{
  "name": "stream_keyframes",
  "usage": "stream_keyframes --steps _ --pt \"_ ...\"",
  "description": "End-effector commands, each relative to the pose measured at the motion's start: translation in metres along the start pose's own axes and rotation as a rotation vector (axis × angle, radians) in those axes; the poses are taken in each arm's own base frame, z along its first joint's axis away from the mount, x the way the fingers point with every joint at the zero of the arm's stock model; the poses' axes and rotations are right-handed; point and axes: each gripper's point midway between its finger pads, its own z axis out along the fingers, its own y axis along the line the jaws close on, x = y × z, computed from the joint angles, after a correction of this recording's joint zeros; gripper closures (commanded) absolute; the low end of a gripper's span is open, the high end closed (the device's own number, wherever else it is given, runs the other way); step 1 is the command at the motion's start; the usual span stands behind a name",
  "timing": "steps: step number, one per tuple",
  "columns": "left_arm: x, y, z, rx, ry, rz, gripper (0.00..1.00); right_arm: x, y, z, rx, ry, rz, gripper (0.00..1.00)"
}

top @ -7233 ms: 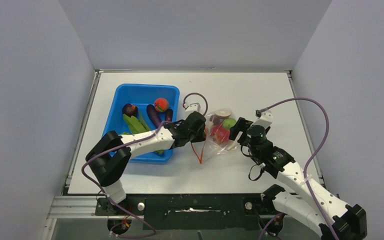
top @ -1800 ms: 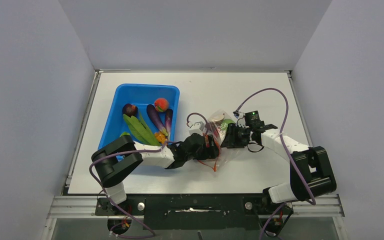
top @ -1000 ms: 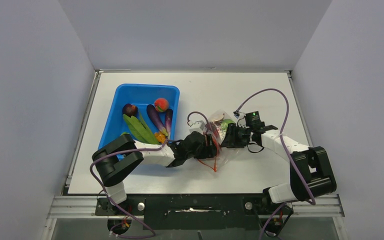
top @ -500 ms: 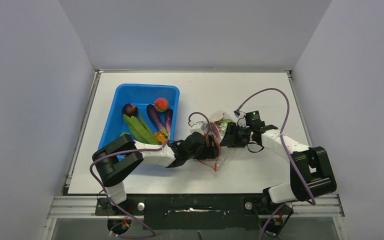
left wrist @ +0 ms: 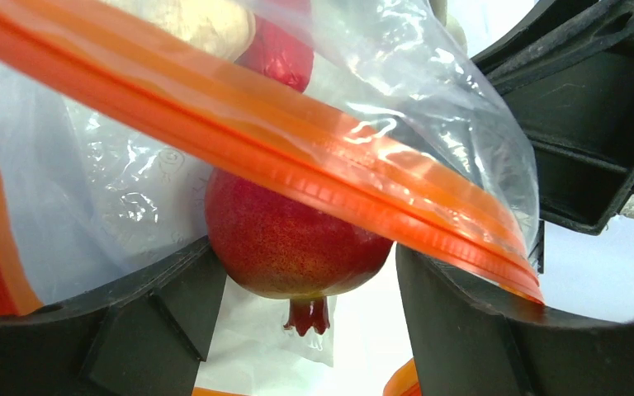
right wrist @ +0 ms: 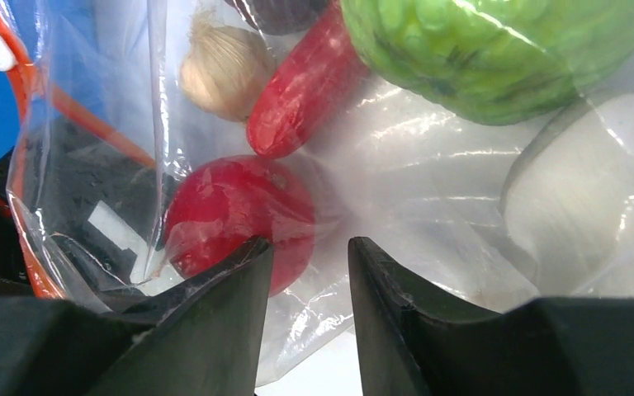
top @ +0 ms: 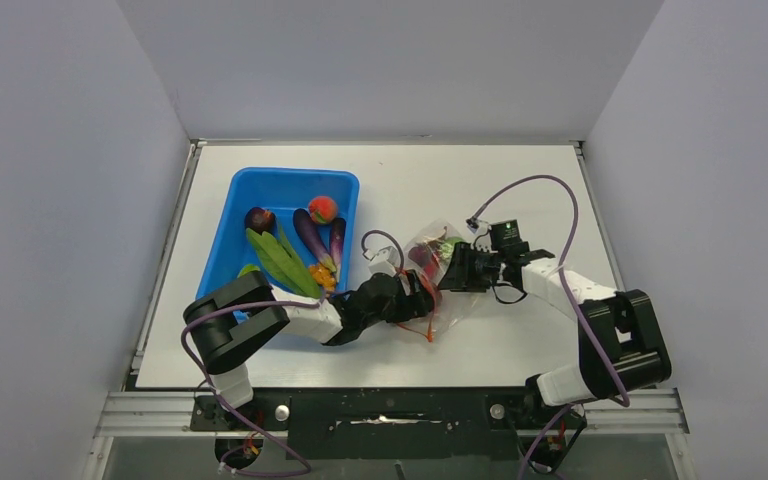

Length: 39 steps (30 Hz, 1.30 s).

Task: Open the zip-top bag and remove the fake food
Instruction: Pick up the fake fruit from the zipper food storage bag.

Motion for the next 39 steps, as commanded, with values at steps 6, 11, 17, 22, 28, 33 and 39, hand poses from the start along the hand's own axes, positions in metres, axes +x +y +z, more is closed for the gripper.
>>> stream_keyframes --steps 6,11,17,22,28,33,39 --pt "-0.022 -0.037 -0.003 0.127 -0.081 -0.065 0.46 0.015 0.020 0.005 -0.110 0.047 0.016 0.61" --pt "-0.021 -0.037 -0.004 0.136 -0.083 -0.030 0.67 0.009 0.019 0.002 -0.084 0.021 0.020 0.55" --pt "-0.015 -0.036 -0.001 0.122 -0.064 0.007 0.79 -0.013 0.023 -0.020 -0.022 -0.089 -0.044 0.41" --pt "-0.012 -0.038 0.000 0.161 -0.061 -0.015 0.86 -0.033 0.034 -0.046 -0.005 -0.220 -0.093 0.39" --pt "-0.012 -0.039 -0.001 0.154 -0.057 -0.009 0.90 -0.042 0.055 -0.073 -0.064 -0.326 -0.183 0.43" --pt "-0.015 -0.037 -0.005 0.144 -0.067 -0.010 0.91 -0.033 0.074 -0.076 -0.156 -0.300 -0.240 0.51" --pt "-0.017 -0.039 -0.006 0.153 -0.073 -0.014 0.92 -0.012 0.090 -0.058 -0.179 -0.202 -0.308 0.55"
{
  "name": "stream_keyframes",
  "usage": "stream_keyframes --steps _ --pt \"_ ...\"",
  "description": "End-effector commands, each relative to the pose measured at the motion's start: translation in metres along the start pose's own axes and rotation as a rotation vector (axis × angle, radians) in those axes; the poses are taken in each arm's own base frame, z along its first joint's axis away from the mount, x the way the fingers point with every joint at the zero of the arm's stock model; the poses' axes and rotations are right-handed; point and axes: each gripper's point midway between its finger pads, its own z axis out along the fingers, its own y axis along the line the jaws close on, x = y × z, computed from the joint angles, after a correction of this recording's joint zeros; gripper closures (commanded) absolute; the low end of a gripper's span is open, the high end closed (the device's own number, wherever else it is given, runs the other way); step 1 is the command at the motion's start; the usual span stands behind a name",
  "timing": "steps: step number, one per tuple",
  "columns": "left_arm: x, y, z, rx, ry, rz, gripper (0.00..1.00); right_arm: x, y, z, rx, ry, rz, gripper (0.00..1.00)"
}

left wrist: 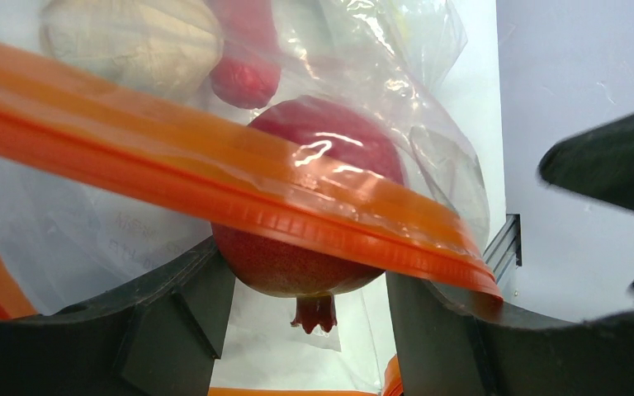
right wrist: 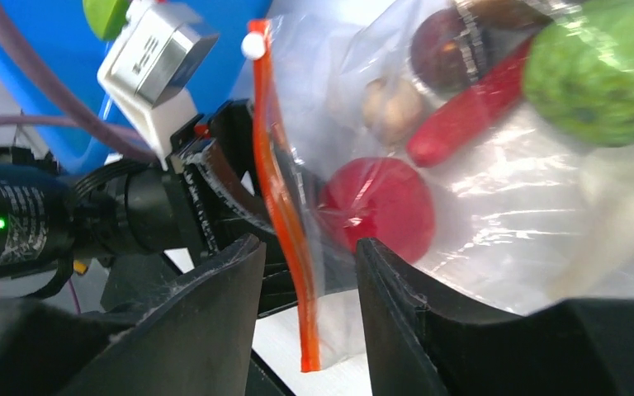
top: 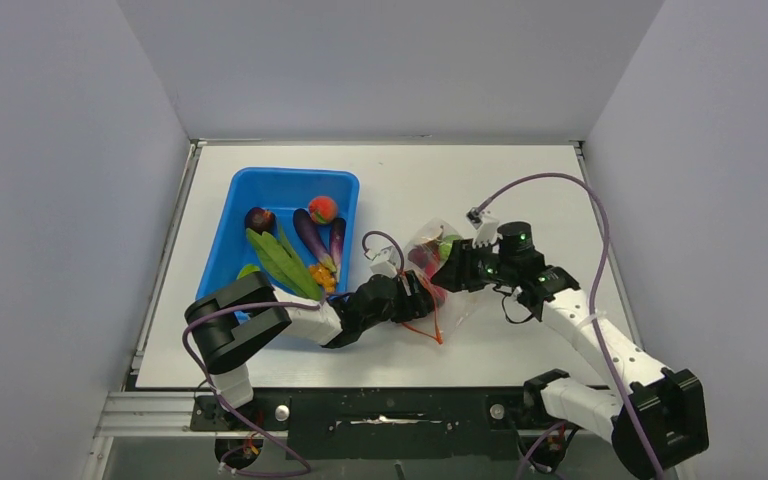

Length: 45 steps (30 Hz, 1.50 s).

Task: Open the zip-top bag and remove the fake food
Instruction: Pick up the fake fruit from the zipper food storage bag.

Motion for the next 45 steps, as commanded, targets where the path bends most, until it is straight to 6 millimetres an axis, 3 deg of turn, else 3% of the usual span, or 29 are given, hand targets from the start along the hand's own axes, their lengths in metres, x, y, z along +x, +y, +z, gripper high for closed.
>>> stream_keyframes --steps 1,13,24,28,37,41,45 --pt "-0.016 -0.029 -0.004 0.091 -0.055 -0.006 0.92 0.006 0.018 0.010 -0.045 0.042 -0.078 0.56" --pt "-0.019 -0.030 -0.011 0.094 -0.065 -0.011 0.93 0.018 0.015 0.022 0.002 0.092 -0.101 0.66" --pt "-0.020 -0.034 -0.013 0.092 -0.061 -0.003 0.95 0.008 0.006 0.017 0.080 0.043 -0.102 0.93" --pt "-0.020 -0.036 -0.014 0.075 -0.040 0.031 0.98 -0.001 -0.008 0.013 0.175 -0.004 -0.072 1.00" --pt "-0.005 -0.030 -0.013 -0.090 0.112 0.210 0.98 -0.006 -0.029 0.011 0.282 -0.037 -0.007 1.00" --pt "0.000 -0.044 -0.027 -0.038 0.150 0.232 0.98 -0.011 -0.040 0.005 0.348 -0.079 0.005 1.00" --pt "-0.008 -0.053 -0.045 -0.013 0.131 0.239 0.98 -0.018 -0.043 0.000 0.372 -0.122 0.012 1.00"
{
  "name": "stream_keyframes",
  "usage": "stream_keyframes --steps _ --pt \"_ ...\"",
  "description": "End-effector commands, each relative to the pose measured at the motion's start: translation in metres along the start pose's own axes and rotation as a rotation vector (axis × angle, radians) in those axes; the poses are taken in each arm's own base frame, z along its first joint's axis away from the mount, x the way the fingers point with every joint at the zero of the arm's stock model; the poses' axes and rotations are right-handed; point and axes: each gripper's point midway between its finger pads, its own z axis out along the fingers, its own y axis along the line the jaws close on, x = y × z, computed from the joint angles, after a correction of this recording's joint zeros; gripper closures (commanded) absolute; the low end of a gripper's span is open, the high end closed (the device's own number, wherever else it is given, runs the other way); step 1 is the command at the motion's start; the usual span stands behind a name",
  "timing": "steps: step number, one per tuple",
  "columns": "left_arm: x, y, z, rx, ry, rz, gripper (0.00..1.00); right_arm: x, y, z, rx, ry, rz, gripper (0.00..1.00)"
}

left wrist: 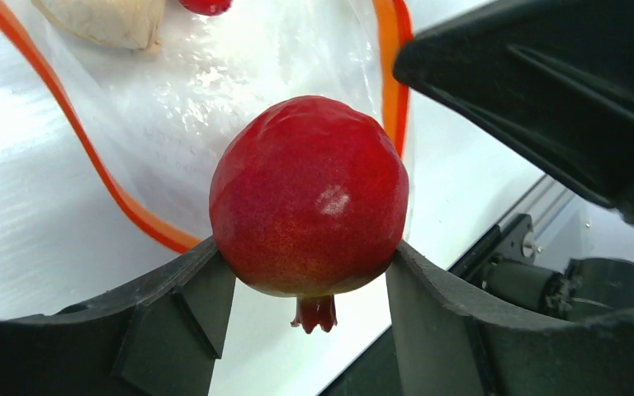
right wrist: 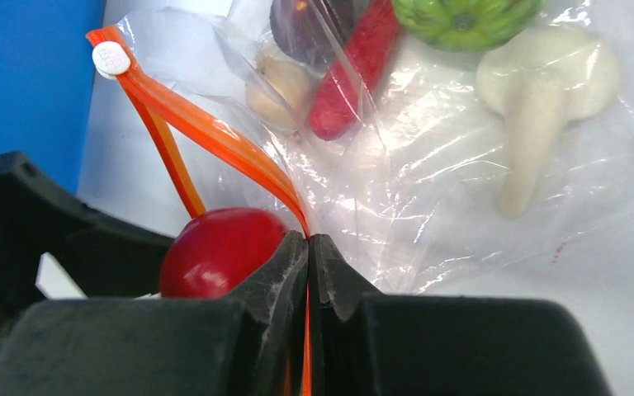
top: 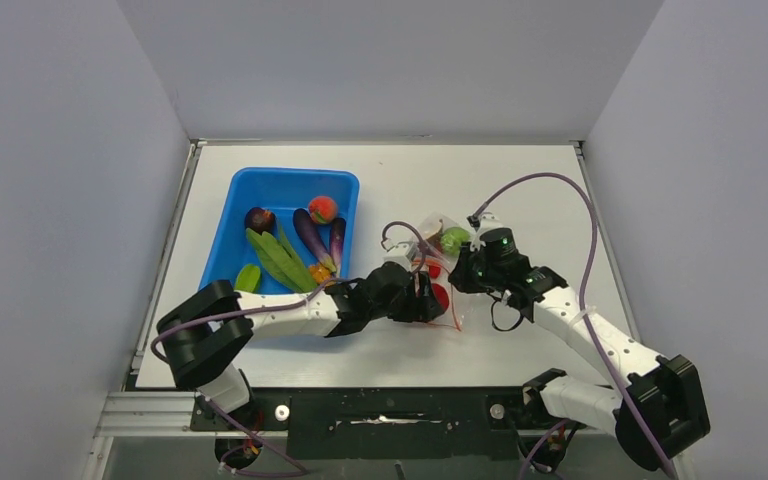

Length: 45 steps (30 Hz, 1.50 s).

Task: Open the zip-top bag and remove the fake food
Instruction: Pick up the fake fruit from the zipper food storage bag, then place the fake fruit in the bin.

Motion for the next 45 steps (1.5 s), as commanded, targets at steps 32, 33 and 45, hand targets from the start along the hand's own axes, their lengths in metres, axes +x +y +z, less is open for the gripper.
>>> stream_keyframes --steps 32,33,45 --pt "-0.192 0.096 -0.164 -0.100 -0.522 -0.154 1.00 -0.040 0.000 -0.014 -0.002 -0.150 0.070 1.00" --pt "-0.196 0.105 -0.164 -0.121 -0.525 -0.173 1.00 -0.040 0.000 -0.014 -0.004 -0.149 0.070 1.00" --pt "-0.215 0.176 -0.140 -0.286 -0.544 -0.390 1.00 -0.036 -0.002 -0.018 -0.006 -0.146 0.064 1.00"
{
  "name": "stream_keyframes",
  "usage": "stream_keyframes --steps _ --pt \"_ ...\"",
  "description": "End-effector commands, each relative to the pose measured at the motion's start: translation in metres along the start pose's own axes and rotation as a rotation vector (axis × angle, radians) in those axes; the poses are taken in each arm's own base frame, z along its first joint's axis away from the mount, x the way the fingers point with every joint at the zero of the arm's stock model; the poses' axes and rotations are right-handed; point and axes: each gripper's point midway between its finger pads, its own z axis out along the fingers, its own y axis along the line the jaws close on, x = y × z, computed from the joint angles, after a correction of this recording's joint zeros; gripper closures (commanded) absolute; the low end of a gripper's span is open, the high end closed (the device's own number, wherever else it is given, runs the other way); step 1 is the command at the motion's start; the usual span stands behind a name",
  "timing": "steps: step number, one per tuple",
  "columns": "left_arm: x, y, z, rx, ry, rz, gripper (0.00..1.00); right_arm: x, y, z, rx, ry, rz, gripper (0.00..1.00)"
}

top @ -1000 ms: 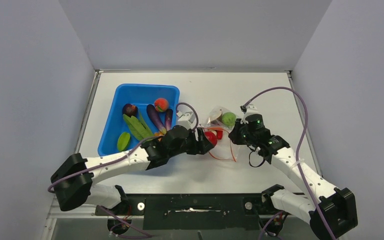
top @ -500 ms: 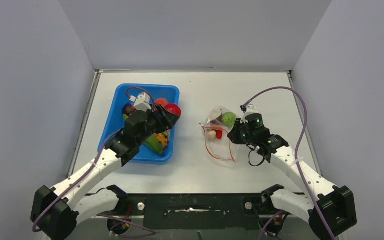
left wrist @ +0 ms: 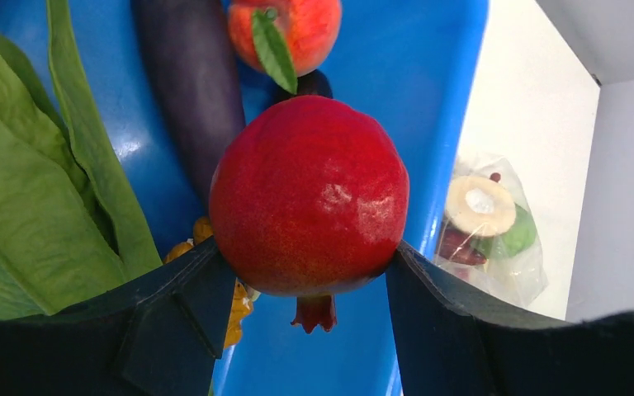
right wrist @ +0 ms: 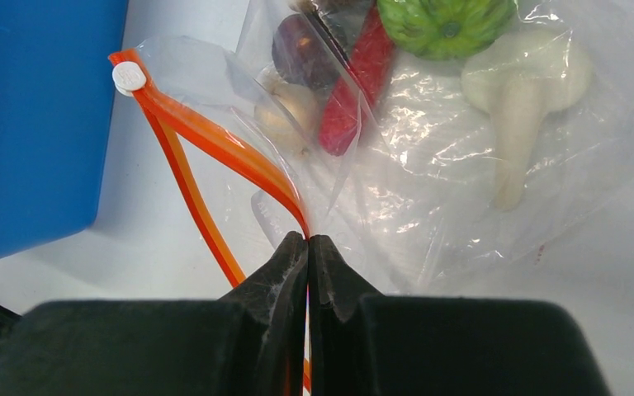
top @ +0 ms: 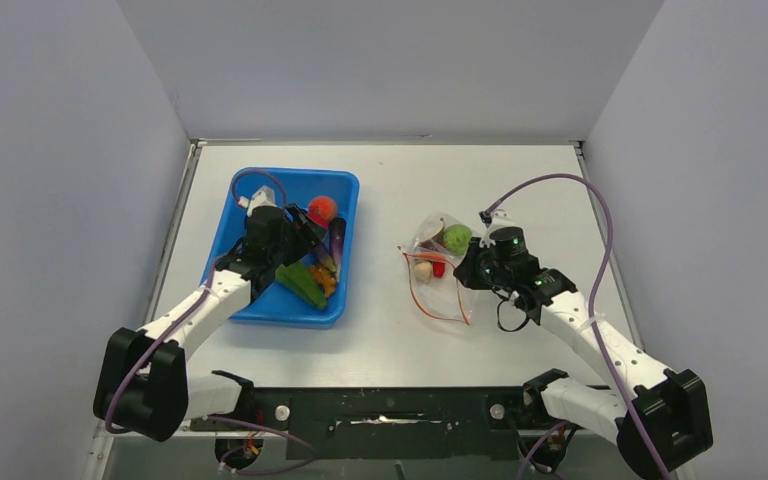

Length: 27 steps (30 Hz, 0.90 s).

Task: Open the zip-top bag and remove the fake food
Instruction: Place the fake fruit in the bin.

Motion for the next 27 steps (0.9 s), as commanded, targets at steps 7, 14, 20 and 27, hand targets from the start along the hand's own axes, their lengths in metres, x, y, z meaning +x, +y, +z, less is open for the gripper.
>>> stream_keyframes --steps 7,14,20,27 --pt "-0.001 0.006 0.027 -0.071 0.002 -0.132 0.99 -0.020 0.007 -0.007 -0.029 -0.070 -0.001 1.00" --pt "0.034 0.067 0.015 -0.294 0.042 -0.157 0.99 -0.020 0.001 -0.011 -0.011 -0.072 -0.007 1.00" --pt "0.043 0.108 -0.017 -0.408 -0.029 -0.195 0.97 -0.019 -0.006 -0.013 0.000 -0.083 0.003 0.99" --pt "0.035 0.101 -0.024 -0.369 -0.050 -0.182 0.84 -0.018 -0.005 -0.012 -0.011 -0.072 0.013 0.99"
